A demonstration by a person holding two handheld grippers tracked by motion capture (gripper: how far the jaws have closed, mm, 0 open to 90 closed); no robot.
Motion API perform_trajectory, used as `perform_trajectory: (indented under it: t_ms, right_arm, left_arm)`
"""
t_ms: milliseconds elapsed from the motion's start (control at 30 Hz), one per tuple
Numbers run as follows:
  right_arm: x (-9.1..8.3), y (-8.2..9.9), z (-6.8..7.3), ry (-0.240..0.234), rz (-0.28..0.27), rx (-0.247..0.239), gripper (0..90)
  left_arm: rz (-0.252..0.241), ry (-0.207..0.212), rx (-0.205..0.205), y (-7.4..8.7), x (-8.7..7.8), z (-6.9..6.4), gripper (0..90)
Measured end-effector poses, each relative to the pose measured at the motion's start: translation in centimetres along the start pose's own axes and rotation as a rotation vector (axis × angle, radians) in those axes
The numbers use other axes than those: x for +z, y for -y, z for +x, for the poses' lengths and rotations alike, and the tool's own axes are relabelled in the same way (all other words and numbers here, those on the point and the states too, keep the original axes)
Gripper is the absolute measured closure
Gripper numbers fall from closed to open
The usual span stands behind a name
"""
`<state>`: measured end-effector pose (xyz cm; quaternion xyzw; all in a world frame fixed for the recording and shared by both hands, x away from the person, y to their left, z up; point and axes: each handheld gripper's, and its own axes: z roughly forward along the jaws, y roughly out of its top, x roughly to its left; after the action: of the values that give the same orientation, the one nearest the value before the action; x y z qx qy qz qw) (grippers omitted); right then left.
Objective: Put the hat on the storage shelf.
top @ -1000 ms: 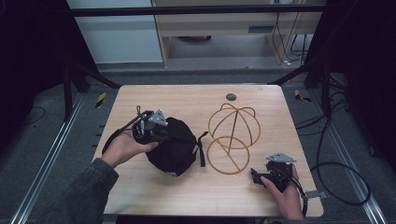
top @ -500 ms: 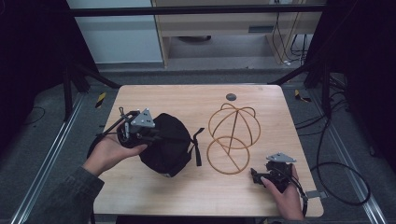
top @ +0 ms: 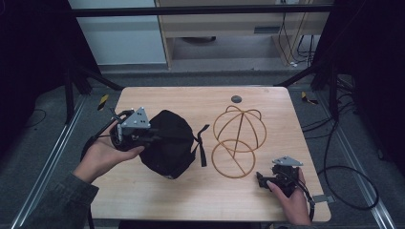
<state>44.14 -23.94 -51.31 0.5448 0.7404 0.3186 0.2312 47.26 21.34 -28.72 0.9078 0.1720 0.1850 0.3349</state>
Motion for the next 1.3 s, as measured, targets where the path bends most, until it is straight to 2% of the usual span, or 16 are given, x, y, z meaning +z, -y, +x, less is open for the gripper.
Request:
perform_trajectory:
  t_ms: [100, 567, 800, 1000, 1300]
  right_arm:
    - [0.0, 0.0, 0.0, 0.0, 0.0, 0.001, 0.5]
    - [0.0, 0.0, 0.0, -0.001, 0.0, -0.001, 0.5]
    - [0.0, 0.0, 0.0, 0.0, 0.0, 0.0, 0.5]
    - [0.0, 0.0, 0.0, 0.0, 0.0, 0.0, 0.5]
    - [0.0, 0.0, 0.0, 0.0, 0.0, 0.0, 0.4]
  left_arm:
    - [-0.017, 0.004, -0.002, -0.2, -0.5, 0.0, 74.2]
    - [-0.099, -0.021, 0.043, -2.4, -4.0, -0.7, 74.1]
    - [-0.109, -0.023, 0.061, -3.0, -4.6, -1.2, 74.1]
    - [-0.122, -0.03, 0.087, -3.7, -5.9, -2.0, 74.1]
    - [-0.15, -0.033, 0.117, -4.4, -7.2, -3.0, 74.1]
